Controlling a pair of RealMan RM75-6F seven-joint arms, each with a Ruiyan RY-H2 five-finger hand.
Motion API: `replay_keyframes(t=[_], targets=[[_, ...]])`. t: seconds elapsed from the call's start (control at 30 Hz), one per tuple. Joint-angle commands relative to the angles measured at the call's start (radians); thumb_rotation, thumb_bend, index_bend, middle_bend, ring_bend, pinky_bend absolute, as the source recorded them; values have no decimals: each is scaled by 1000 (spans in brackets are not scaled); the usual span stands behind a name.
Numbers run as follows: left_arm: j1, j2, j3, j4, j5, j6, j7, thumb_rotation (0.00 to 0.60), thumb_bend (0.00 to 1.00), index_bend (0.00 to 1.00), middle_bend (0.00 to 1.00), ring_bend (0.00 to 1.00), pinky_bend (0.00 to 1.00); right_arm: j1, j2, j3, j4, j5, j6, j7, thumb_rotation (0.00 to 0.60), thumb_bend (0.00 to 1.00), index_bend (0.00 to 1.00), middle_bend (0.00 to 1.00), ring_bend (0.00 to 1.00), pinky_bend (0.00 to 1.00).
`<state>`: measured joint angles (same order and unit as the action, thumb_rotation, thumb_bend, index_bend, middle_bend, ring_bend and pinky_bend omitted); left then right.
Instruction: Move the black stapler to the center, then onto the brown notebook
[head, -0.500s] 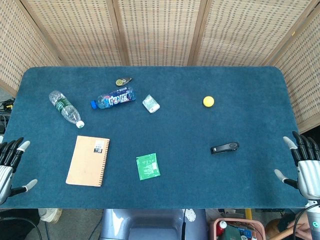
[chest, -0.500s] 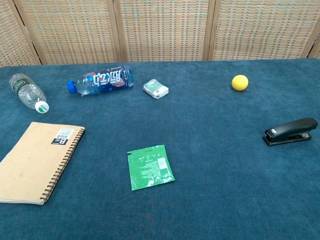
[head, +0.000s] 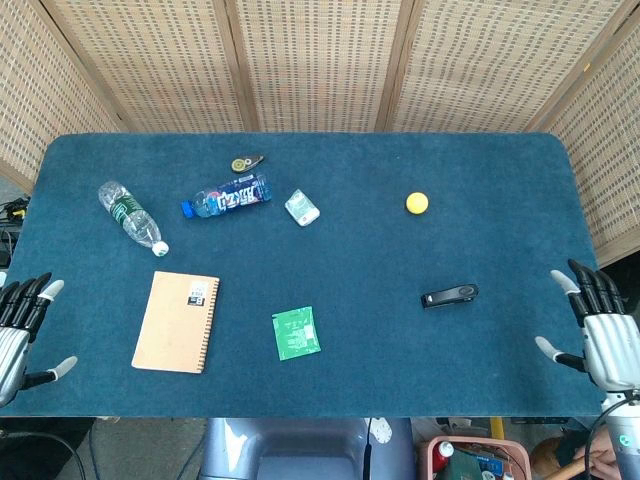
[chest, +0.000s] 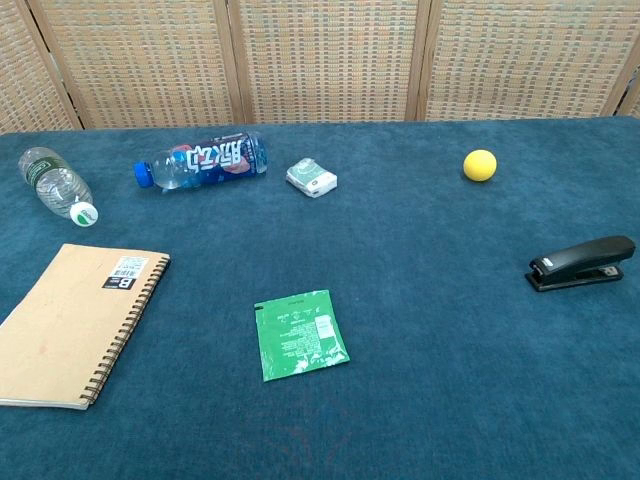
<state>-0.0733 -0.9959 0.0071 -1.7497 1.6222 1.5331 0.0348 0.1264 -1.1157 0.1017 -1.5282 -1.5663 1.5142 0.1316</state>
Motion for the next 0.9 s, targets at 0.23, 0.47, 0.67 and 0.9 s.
replay_keyframes(t=[0.23, 0.47, 0.67, 0.9], targets=[[-32, -31, -19, 4, -44, -61, 58, 600, 0, 0, 0, 0, 0, 206, -85, -11, 148, -94, -256, 34, 600, 0, 0, 0, 0, 0], [-55, -69, -51, 16, -102, -88, 115, 600, 0, 0, 0, 0, 0, 331, -191, -28, 318, -122, -409, 67, 600, 37, 20, 0, 0, 0], [-66, -89, -66, 16, -146, -109, 146, 600, 0, 0, 0, 0, 0, 393, -262, -44, 411, -114, -503, 59, 600, 95, 68, 16, 0, 0], [-87, -102, -79, 22, -199, -152, 172, 600, 0, 0, 0, 0, 0, 441, -332, -55, 523, -77, -602, 23, 600, 167, 133, 106, 0, 36]])
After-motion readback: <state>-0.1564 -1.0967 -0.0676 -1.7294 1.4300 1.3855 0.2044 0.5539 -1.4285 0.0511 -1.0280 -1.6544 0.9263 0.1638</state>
